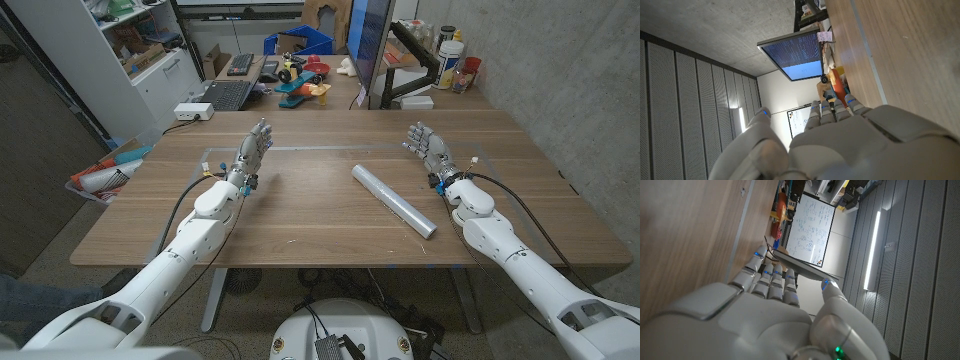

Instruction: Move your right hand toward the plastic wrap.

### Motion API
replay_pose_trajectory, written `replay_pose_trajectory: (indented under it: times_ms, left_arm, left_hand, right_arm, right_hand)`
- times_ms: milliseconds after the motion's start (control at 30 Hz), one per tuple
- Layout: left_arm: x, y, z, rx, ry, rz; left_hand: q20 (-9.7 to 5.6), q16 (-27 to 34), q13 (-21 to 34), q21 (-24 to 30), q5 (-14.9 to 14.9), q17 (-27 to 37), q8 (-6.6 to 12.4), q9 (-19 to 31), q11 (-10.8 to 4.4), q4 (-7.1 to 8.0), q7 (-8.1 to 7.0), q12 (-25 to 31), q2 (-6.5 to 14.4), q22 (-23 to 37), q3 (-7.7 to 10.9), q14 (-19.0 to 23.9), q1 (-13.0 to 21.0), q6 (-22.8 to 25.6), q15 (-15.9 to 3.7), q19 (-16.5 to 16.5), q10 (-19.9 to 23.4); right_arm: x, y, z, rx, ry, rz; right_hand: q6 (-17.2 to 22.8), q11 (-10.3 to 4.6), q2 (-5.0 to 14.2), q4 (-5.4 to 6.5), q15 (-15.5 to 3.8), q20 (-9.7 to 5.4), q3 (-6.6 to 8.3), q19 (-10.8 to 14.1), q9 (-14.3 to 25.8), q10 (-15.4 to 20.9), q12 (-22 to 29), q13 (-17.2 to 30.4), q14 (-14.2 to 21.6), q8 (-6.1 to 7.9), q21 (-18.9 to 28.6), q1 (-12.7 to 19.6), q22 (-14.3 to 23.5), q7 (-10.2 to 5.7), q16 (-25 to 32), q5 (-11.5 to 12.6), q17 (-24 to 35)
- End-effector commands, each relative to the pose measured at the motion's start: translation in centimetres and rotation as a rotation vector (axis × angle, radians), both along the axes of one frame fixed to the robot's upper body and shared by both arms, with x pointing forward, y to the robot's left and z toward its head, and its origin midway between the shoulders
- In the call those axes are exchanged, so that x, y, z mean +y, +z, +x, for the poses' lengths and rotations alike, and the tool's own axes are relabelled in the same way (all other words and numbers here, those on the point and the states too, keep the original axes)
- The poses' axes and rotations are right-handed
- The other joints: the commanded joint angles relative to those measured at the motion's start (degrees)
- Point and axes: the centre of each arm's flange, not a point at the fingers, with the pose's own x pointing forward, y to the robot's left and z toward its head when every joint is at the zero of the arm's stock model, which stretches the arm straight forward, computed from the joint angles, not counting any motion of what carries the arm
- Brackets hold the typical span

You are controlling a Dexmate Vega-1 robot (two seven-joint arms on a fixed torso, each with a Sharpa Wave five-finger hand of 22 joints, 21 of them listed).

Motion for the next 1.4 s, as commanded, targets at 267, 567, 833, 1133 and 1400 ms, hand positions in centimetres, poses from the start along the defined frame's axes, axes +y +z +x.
replay_pose_trajectory:
  times_ms: [267, 567, 833, 1133, 1400]
  left_arm:
    - [0.3, 0.7, -1.0, -0.028, 0.008, -0.065]
    - [0.4, 0.9, -1.1, -0.023, 0.006, -0.061]
    - [0.5, 1.6, -0.9, -0.027, -0.003, -0.048]
    - [0.2, 1.5, -0.5, -0.011, -0.010, -0.022]
    - [0.1, 1.2, -0.4, -0.006, -0.007, -0.021]
  left_hand:
    - [0.05, 0.31, 0.07, -0.17, 0.22, 0.24, 0.37, 0.29, 0.45, -0.05, 0.44, 0.35, 0.07, 0.17, 0.37, -0.54, 0.56, 0.07, 0.08, -0.35, -0.02]
    - [0.10, 0.32, -0.04, -0.40, 0.19, 0.24, 0.39, 0.29, 0.37, -0.13, 0.40, 0.38, 0.13, 0.18, 0.36, -0.52, 0.56, 0.11, 0.02, -0.32, 0.00]
    - [0.13, 0.34, -0.11, -0.54, 0.17, 0.24, 0.38, 0.30, 0.41, -0.19, 0.38, 0.40, 0.17, 0.18, 0.36, -0.49, 0.57, 0.11, -0.02, -0.26, -0.01]
    - [0.40, 0.33, -0.21, -0.79, 0.15, 0.23, 0.37, 0.30, 0.41, -0.28, 0.31, 0.41, 0.23, 0.19, 0.35, -0.51, 0.57, 0.07, -0.04, -0.28, -0.04]
    - [-0.88, 0.26, -0.43, -1.22, 0.10, 0.21, 0.55, 0.30, -0.92, -0.50, -0.18, 0.46, 0.36, 0.20, 0.34, -0.73, 0.61, 0.61, -0.95, -0.03, -0.03]
  right_arm:
    - [0.2, -0.6, -0.3, -0.014, 0.007, -0.051]
    - [0.3, -0.5, -0.5, -0.011, 0.004, -0.050]
    - [0.6, 0.1, -0.4, -0.022, -0.001, -0.054]
    - [0.8, -0.1, -0.2, -0.024, 0.001, -0.052]
    - [0.9, -0.3, -0.1, -0.027, 0.009, -0.068]
  right_hand:
    - [0.66, 0.00, 0.02, -0.04, -0.21, -0.12, 0.29, 0.70, -0.08, 0.61, 0.19, 0.02, 0.71, 0.39, 0.05, 0.68, 0.25, -0.20, 0.22, 0.38, 0.03]
    - [0.60, 0.00, 0.10, -0.11, -0.19, -0.11, 0.19, 0.77, -0.22, 0.65, 0.16, -0.12, 0.71, 0.37, -0.15, 0.73, 0.25, -0.25, 0.20, 0.38, -0.09]
    - [0.49, -0.07, 0.16, -0.15, -0.22, -0.09, 0.10, 0.82, -0.34, 0.66, 0.13, -0.22, 0.67, 0.33, -0.31, 0.75, 0.25, -0.49, 0.16, 0.38, -0.19]
    - [0.43, -0.10, 0.17, -0.19, -0.27, -0.09, -0.03, 0.88, -0.45, 0.67, 0.10, -0.33, 0.69, 0.32, -0.49, 0.74, 0.25, -0.59, 0.15, 0.37, -0.29]
    - [0.36, -0.24, 0.14, -0.31, -0.26, -0.03, -0.15, 0.92, -0.57, 0.63, 0.05, -0.45, 0.77, 0.31, -0.70, 0.82, 0.26, -0.87, 0.13, 0.37, -0.44]
